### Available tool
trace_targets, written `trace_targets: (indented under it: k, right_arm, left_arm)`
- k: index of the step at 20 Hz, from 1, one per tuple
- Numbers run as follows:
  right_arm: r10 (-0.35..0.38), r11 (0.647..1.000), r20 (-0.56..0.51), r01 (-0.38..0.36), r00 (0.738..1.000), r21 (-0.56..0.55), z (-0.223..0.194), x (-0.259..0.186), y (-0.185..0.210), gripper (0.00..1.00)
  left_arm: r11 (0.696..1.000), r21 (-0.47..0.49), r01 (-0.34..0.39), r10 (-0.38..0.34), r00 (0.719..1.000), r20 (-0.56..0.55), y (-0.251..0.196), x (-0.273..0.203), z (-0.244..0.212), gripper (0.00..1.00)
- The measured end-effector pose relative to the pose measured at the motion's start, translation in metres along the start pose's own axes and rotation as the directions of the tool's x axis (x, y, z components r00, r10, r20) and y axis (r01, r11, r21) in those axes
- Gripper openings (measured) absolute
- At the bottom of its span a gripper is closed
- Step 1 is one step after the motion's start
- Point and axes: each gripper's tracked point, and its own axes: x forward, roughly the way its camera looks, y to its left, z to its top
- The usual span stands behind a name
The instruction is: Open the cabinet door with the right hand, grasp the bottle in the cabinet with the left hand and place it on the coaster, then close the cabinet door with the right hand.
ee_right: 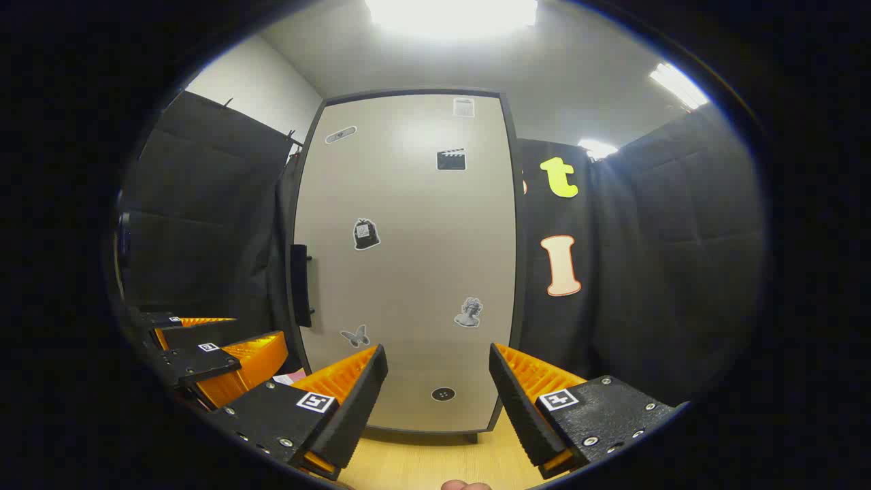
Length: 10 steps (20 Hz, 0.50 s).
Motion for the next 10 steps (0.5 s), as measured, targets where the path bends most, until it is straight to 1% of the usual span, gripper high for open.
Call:
trace_targets:
  k: [2, 3, 4, 6, 7, 8, 10]
  right_arm:
    - [-0.001, 1.000, -0.005, 0.001, 1.000, 0.001, 0.0001, -0.0016, -0.0017, 0.93]
    - [-0.002, 1.000, -0.004, 0.002, 1.000, -0.001, 0.0007, -0.0026, -0.0021, 0.93]
    - [-0.004, 1.000, -0.002, 0.004, 1.000, -0.003, 0.0012, -0.0029, -0.0033, 0.93]
    - [-0.007, 1.000, 0.002, 0.007, 1.000, -0.004, 0.0022, -0.0031, -0.0034, 0.93]
    - [-0.005, 1.000, 0.004, 0.005, 1.000, -0.001, 0.0035, -0.0030, -0.0024, 0.94]
    - [-0.004, 1.000, 0.004, 0.004, 1.000, -0.001, 0.0029, -0.0028, -0.0008, 0.93]
    - [-0.004, 1.000, 0.005, 0.004, 1.000, -0.004, 0.0033, -0.0027, -0.0001, 0.93]
  left_arm:
    - [1.000, 0.002, -0.002, 0.002, 1.000, -0.003, -0.0004, -0.0022, 0.0020, 0.76]
    - [1.000, 0.000, 0.000, 0.000, 1.000, -0.006, -0.0011, -0.0034, 0.0022, 0.80]
    - [1.000, 0.002, -0.003, 0.003, 1.000, -0.012, -0.0003, -0.0037, 0.0009, 0.71]
    - [1.000, 0.005, -0.007, 0.008, 1.000, -0.009, 0.0018, -0.0058, 0.0020, 0.80]
    - [1.000, 0.003, -0.010, 0.010, 1.000, -0.008, 0.0035, -0.0071, 0.0033, 0.76]
    - [1.000, 0.002, -0.012, 0.012, 1.000, -0.010, 0.0049, -0.0087, 0.0024, 0.80]
    - [1.000, 0.003, -0.013, 0.013, 1.000, -0.011, 0.0073, -0.0093, 0.0032, 0.80]
